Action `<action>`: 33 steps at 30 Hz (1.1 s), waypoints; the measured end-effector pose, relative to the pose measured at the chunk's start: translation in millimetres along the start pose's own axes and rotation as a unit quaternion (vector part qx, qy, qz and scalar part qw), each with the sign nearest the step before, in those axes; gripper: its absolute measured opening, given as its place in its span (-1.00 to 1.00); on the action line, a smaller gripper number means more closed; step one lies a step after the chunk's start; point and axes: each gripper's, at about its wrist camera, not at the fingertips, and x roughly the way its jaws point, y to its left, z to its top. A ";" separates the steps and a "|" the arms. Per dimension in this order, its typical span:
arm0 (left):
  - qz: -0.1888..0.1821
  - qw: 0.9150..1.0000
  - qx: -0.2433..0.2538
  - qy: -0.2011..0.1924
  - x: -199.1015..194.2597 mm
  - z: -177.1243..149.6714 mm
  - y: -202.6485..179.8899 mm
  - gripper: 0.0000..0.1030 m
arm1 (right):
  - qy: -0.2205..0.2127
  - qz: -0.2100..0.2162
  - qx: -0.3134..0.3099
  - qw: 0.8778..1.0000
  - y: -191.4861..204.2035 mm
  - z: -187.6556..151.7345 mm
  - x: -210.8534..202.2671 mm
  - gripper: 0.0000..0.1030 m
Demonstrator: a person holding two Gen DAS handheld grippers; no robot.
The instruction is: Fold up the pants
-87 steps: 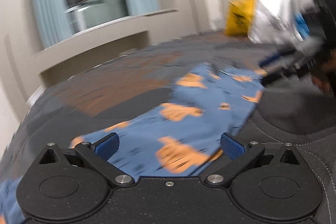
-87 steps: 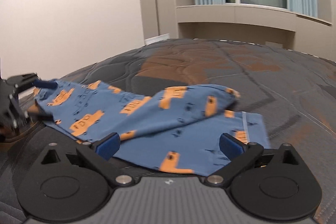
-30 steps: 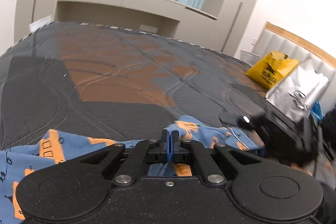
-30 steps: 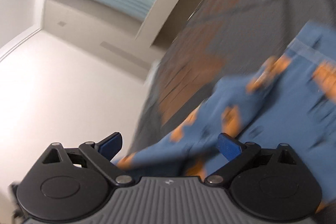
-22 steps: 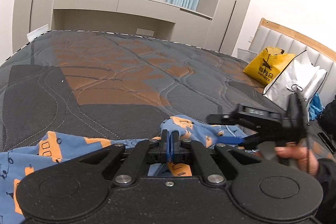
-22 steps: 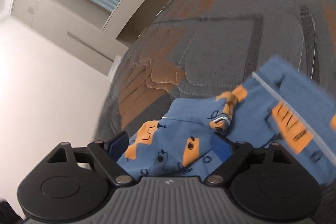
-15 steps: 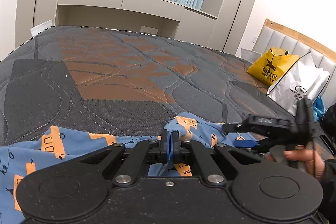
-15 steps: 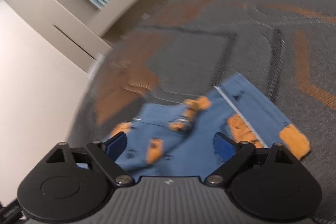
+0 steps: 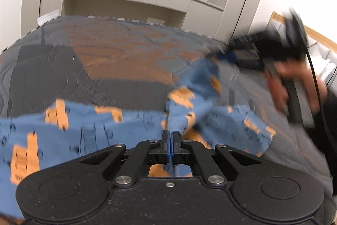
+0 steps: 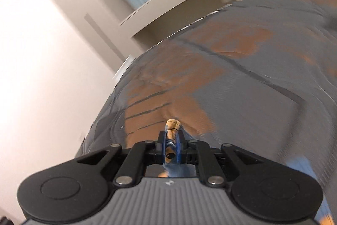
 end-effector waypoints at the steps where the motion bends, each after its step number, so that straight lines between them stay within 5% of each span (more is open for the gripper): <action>1: 0.004 1.000 -0.002 0.002 1.1 -6.3 0.0 -1.00 | 0.006 0.001 -0.011 1.000 12.9 4.0 11.9 -0.79; 5: 0.011 0.999 -0.030 0.004 4.0 -25.8 10.4 -1.00 | 0.071 0.036 -0.067 0.995 66.3 -2.2 74.9 -0.74; 7: 0.017 0.999 -0.038 0.007 5.1 -31.0 17.0 -1.00 | 0.124 0.078 -0.091 0.985 88.8 -16.0 103.0 -0.55; 9: 0.013 0.999 -0.045 0.010 5.9 -32.1 21.9 -1.00 | 0.162 0.112 -0.109 0.974 102.6 -26.7 118.2 -0.14; 12: 0.008 0.999 -0.043 0.010 6.5 -33.8 22.8 -1.00 | 0.156 0.131 -0.119 0.972 101.4 -31.8 103.2 0.37; 14: 0.009 0.999 -0.039 0.013 8.5 -35.7 21.7 -1.00 | 0.130 0.118 -0.116 0.978 86.8 -25.2 84.6 0.47; 19: 0.010 1.000 -0.024 0.013 8.9 -39.9 16.0 -1.00 | 0.116 0.063 -0.044 0.990 26.4 -7.9 75.0 0.46; 21: 0.010 1.000 -0.020 0.013 9.2 -40.8 15.4 -1.00 | 0.136 0.052 -0.004 0.989 6.0 -10.7 85.6 0.25; 29: 0.014 1.000 -0.020 0.011 9.2 -41.2 16.0 -1.00 | 0.162 0.092 0.093 0.978 -11.3 -26.4 127.6 -0.05; 33: 0.016 1.000 -0.017 0.010 9.4 -42.4 14.8 -1.00 | 0.151 0.104 0.145 0.972 -30.5 -27.1 135.3 -0.42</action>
